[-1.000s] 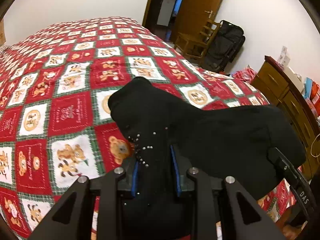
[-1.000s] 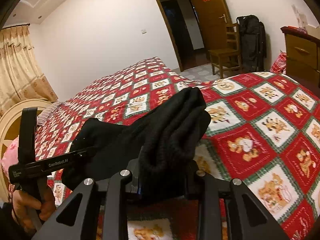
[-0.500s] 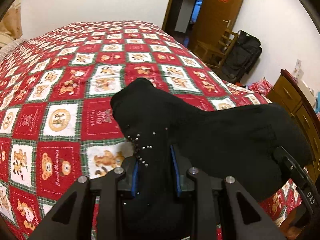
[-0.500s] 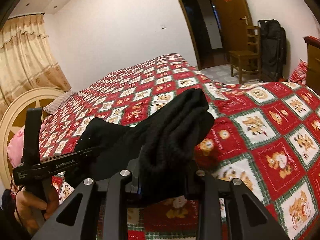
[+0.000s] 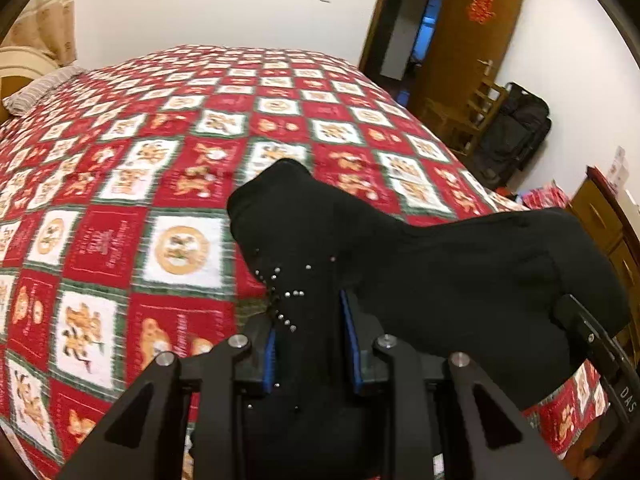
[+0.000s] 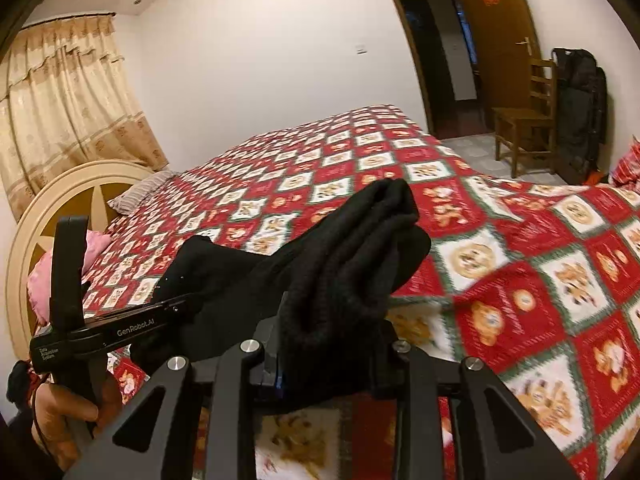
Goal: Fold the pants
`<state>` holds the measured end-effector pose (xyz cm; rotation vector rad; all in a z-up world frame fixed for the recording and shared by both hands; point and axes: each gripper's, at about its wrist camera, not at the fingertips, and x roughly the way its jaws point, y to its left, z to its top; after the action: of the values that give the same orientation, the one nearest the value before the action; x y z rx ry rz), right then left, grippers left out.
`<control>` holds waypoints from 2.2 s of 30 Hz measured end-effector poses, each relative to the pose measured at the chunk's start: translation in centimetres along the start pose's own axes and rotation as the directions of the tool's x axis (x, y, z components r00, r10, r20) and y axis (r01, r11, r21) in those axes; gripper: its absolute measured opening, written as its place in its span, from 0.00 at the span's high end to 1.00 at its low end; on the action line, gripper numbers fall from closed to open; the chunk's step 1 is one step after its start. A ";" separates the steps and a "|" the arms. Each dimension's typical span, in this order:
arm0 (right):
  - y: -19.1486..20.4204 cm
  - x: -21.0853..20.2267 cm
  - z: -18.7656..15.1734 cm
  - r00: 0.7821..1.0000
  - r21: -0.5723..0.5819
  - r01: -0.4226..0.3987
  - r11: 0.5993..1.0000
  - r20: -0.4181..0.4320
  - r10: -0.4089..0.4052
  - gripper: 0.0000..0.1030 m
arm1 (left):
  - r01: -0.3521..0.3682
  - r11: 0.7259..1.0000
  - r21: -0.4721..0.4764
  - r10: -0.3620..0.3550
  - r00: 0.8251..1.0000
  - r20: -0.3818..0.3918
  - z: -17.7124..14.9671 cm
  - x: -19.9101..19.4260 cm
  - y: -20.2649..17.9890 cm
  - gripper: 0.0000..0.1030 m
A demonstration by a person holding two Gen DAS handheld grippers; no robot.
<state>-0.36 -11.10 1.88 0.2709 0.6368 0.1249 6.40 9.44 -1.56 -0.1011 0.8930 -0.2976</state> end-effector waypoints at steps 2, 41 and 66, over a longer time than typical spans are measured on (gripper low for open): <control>0.6 0.7 0.3 1.000 -0.013 -0.016 1.000 -0.007 0.016 0.72 | -0.020 1.000 -0.013 0.020 1.000 0.010 0.4 -0.2 1.0 0.73; 9.3 15.3 2.9 0.969 -0.063 -0.227 0.972 -0.117 0.219 0.72 | -0.267 0.942 -0.202 0.280 0.959 0.041 3.7 0.6 13.9 0.78; 7.5 21.6 0.6 0.946 -0.066 -0.190 0.980 -0.279 0.164 0.67 | -0.328 0.920 -0.212 0.328 0.944 -0.038 1.9 3.7 17.3 0.40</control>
<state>17.01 0.25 -7.81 0.2232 0.8782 0.3688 13.76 24.81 -6.76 -0.1494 0.9253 0.1144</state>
